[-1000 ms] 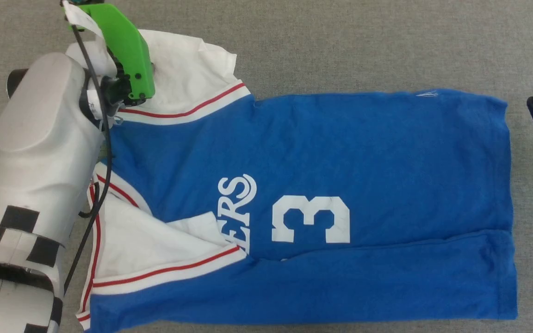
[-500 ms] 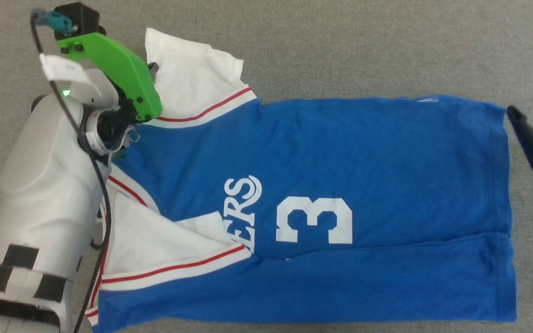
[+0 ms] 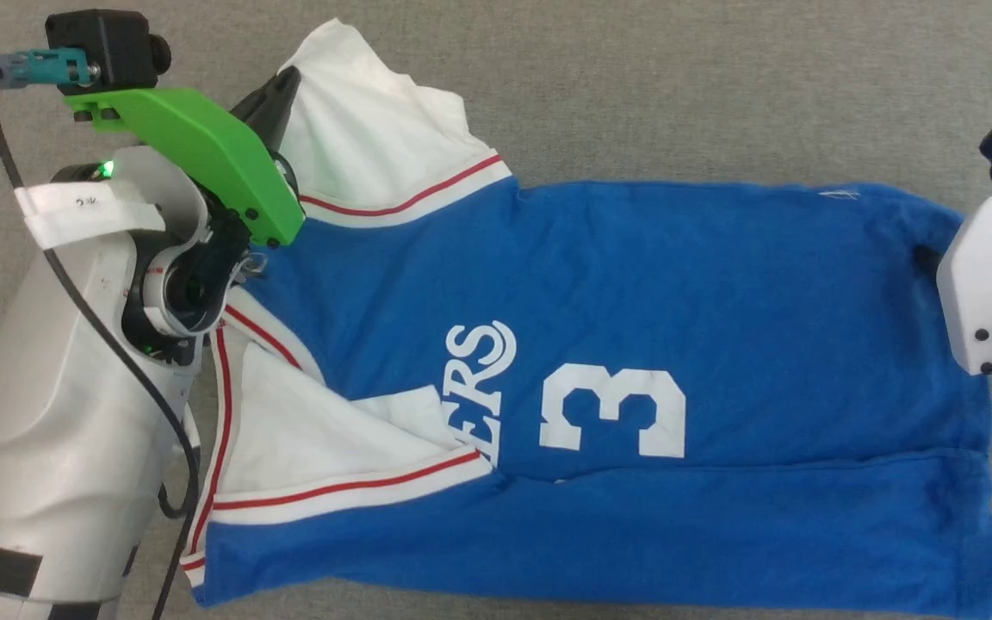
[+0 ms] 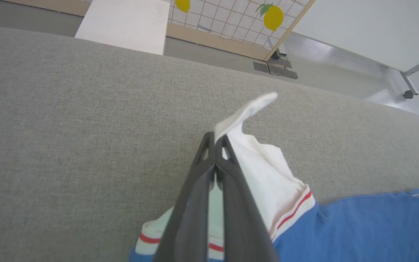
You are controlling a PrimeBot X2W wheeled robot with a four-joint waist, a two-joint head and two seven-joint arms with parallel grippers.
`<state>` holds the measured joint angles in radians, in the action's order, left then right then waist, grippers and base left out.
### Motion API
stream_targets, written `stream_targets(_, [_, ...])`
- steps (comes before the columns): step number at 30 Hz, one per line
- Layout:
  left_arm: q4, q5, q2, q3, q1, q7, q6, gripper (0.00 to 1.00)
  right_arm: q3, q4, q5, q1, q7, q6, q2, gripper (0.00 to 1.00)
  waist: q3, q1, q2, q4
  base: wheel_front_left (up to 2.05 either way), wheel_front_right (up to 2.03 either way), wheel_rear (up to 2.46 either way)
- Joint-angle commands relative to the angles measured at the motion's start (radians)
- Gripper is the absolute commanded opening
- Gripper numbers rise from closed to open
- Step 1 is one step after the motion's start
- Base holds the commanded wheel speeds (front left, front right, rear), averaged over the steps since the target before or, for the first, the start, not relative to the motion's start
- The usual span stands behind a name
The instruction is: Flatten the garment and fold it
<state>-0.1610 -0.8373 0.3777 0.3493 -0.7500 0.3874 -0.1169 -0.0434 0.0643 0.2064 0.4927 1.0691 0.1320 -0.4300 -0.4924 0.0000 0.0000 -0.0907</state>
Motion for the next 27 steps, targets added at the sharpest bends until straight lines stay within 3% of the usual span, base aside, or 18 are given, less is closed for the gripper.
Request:
stream_targets(1, [0.023, 0.002, 0.007, -0.004, 0.021, 0.002, -0.008, 0.0, -0.016, -0.02, -0.007, 0.016, 0.002, -0.001, -0.009, 1.0, -0.014, 0.0, 0.0, -0.015, 0.0, 0.0, 0.0])
stream_targets(3, [0.051, 0.002, 0.013, -0.006, 0.035, 0.003, -0.016, 0.0, -0.041, -0.05, -0.006, 0.022, 0.007, -0.001, -0.021, 1.0, -0.017, 0.0, 0.0, -0.018, 0.0, 0.0, 0.0])
stream_targets(4, [0.065, 0.001, 0.015, -0.008, 0.041, 0.001, -0.019, 0.0, -0.046, -0.065, -0.002, 0.025, 0.014, -0.001, -0.024, 0.75, -0.016, 0.0, 0.0, -0.019, 0.0, 0.0, 0.0])
stream_targets(6, [0.083, -0.001, 0.018, -0.013, 0.055, -0.004, -0.022, 0.0, -0.052, -0.078, 0.012, 0.028, 0.021, -0.001, -0.025, 0.0, -0.009, 0.0, 0.0, -0.018, 0.0, 0.0, 0.0])
stream_targets(15, [0.27, -0.07, 0.043, -0.105, 0.269, -0.085, -0.043, 0.0, 0.028, -0.043, 0.084, -0.055, -0.118, -0.001, 0.007, 0.0, 0.169, 0.0, 0.0, -0.011, 0.0, 0.0, 0.0])
stream_targets(27, [0.404, -0.155, 0.025, -0.144, 0.632, -0.119, -0.096, 0.0, 0.097, -0.029, 0.097, -0.283, -0.15, -0.001, 0.072, 0.0, 0.297, 0.0, 0.0, -0.019, 0.0, 0.0, 0.0])
